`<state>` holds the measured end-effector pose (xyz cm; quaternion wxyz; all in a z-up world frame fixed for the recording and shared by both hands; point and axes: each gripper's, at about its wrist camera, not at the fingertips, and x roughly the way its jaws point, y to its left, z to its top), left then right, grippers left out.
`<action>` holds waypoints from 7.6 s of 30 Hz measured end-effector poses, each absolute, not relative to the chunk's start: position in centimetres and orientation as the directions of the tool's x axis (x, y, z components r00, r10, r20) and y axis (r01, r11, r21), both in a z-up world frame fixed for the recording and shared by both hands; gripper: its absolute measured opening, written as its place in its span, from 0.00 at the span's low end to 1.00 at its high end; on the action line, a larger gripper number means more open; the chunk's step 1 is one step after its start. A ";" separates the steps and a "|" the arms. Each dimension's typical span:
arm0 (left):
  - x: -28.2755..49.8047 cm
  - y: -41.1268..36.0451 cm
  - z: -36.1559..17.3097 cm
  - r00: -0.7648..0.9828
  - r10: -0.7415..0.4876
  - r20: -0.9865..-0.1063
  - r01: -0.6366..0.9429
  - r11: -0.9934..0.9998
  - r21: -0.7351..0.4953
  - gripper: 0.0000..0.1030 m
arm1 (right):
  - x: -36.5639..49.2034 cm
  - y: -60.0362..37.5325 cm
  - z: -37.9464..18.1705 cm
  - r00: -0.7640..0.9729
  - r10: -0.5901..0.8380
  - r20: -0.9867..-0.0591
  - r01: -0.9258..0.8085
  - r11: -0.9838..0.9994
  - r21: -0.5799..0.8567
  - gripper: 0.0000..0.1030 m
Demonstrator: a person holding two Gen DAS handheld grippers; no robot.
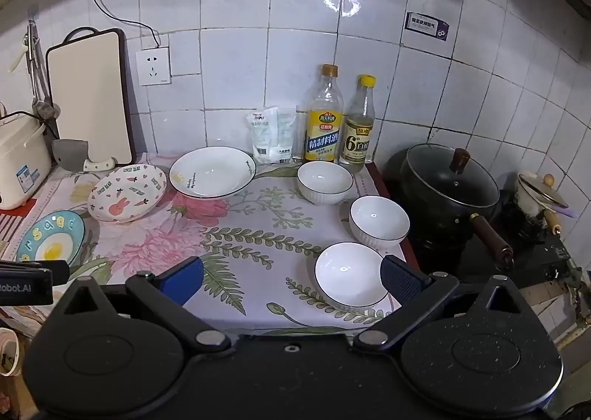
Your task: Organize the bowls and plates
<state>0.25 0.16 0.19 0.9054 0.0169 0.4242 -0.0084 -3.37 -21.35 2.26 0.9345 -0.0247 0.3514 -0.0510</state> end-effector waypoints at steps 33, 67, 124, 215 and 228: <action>0.0 -0.2 -1.0 0.621 -0.003 -0.783 0.024 1.000 0.015 1.00 | -2.7 -21.3 1.0 0.720 -0.136 -0.681 0.089 0.991 -0.104 1.00; -1.2 -0.4 -1.9 0.643 -0.013 -0.766 0.041 0.999 0.017 1.00 | -2.7 -21.0 0.3 0.709 -0.141 -0.691 0.085 0.990 -0.115 1.00; 28.7 -2.5 -15.9 0.720 -0.057 -0.691 -0.109 0.975 -0.194 0.87 | 30.4 -22.5 -15.9 0.693 0.346 -0.632 -0.007 0.880 0.474 0.93; 15.7 -2.4 -19.1 0.559 -0.190 -0.807 0.010 0.975 -0.222 0.22 | 14.6 -20.9 -17.0 0.605 0.253 -0.755 -0.015 0.952 0.307 0.24; 15.2 -1.1 -17.3 0.497 -0.151 -0.854 0.037 0.987 -0.153 0.32 | 13.7 -19.0 -14.2 0.581 0.155 -0.799 -0.106 0.988 0.115 0.53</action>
